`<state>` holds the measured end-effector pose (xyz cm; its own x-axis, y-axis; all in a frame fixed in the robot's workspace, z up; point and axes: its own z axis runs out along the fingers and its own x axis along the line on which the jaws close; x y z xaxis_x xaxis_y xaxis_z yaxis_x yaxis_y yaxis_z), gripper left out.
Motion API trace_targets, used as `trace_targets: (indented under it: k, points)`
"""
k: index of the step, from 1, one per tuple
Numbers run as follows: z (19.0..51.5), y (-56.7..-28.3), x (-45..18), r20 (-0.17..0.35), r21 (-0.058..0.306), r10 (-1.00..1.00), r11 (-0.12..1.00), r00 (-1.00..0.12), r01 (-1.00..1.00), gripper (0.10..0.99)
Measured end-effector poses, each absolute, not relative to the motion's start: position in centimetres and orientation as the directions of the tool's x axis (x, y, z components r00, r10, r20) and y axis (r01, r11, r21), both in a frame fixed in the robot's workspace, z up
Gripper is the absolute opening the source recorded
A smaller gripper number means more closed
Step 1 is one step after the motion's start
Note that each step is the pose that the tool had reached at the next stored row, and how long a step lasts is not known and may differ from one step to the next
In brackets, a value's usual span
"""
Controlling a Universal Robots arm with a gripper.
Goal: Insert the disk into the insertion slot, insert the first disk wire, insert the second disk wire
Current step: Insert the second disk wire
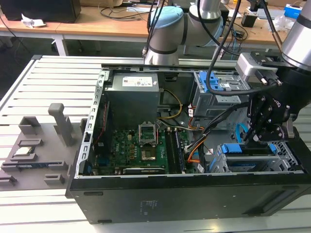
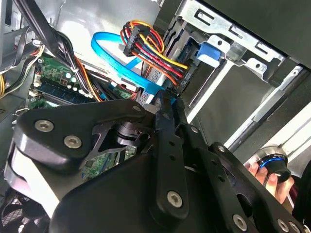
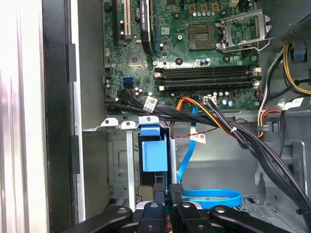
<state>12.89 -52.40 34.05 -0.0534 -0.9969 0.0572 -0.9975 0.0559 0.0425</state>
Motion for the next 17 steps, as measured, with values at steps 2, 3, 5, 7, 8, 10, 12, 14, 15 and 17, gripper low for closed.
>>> trace_targets:
  k: [2, 3, 5, 7, 8, 10, 12, 14, 15, 17]
  points:
    - [33.9, -52.4, 12.9, 0.061, 0.042, -0.997, 0.056, -0.053, -0.998, 0.161]
    - [33.9, -52.4, 12.9, 0.061, 0.042, -0.997, 0.056, -0.053, -0.998, 0.231]
    - [34.5, -52.4, 12.9, 0.061, 0.042, -0.997, 0.056, -0.053, -0.998, 0.298]
    - [36.0, -52.2, 12.9, 0.061, 0.042, -0.997, 0.056, -0.053, -0.998, 0.298]
    - [36.7, -52.1, 12.9, 0.061, 0.042, -0.997, 0.056, -0.053, -0.998, 0.282]
    - [38.1, -52.0, 12.9, 0.061, 0.042, -0.997, 0.056, -0.054, -0.998, 0.149]
    - [38.4, -51.9, 12.9, 0.061, 0.042, -0.997, 0.056, -0.053, -0.998, 0.106]
    - [38.4, -51.9, 12.9, 0.061, 0.042, -0.997, 0.056, -0.053, -0.998, 0.106]
    - [38.4, -51.9, 12.9, 0.061, 0.042, -0.997, 0.056, -0.053, -0.998, 0.106]
    - [38.4, -51.9, 12.9, 0.061, 0.042, -0.997, 0.056, -0.053, -0.998, 0.106]
